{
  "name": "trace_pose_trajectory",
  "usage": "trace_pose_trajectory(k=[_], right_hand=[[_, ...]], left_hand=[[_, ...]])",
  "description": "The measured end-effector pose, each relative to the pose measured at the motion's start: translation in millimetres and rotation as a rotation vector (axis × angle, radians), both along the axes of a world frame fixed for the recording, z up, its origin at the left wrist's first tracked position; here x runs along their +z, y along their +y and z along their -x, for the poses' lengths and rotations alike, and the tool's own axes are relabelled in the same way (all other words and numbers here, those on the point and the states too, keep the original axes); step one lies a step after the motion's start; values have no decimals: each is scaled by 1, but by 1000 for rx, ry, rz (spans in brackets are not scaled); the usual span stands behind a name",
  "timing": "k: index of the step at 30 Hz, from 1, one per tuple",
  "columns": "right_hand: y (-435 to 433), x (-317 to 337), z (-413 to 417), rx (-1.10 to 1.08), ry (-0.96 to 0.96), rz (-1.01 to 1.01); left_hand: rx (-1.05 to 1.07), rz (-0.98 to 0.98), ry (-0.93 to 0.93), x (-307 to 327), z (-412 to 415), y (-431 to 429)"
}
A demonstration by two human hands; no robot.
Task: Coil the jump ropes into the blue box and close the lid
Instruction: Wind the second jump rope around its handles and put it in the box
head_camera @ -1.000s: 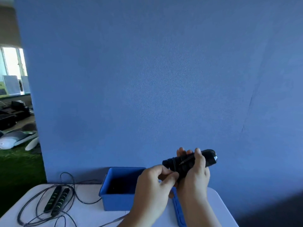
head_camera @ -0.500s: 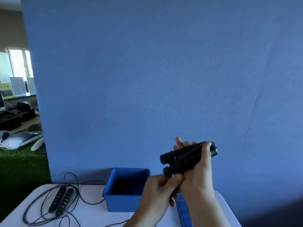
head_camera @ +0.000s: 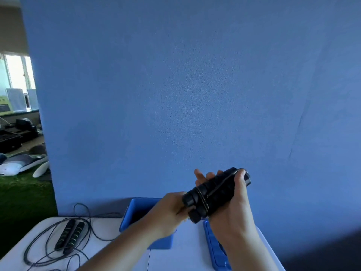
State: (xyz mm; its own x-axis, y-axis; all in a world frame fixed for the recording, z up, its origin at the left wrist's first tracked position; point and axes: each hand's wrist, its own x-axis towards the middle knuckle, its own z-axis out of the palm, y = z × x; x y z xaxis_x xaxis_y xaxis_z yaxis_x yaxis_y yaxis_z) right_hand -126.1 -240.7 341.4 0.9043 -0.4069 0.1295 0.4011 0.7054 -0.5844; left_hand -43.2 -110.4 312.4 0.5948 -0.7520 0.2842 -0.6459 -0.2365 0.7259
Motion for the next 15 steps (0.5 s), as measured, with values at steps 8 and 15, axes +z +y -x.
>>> trace_pose_trajectory(k=[8, 15], right_hand=[[0, -22, 2, -24, 84, 117], [-6, -34, 5, -76, 145, 219]], left_hand=[[31, -272, -197, 27, -29, 6], [71, -366, -165, 45, -26, 3]])
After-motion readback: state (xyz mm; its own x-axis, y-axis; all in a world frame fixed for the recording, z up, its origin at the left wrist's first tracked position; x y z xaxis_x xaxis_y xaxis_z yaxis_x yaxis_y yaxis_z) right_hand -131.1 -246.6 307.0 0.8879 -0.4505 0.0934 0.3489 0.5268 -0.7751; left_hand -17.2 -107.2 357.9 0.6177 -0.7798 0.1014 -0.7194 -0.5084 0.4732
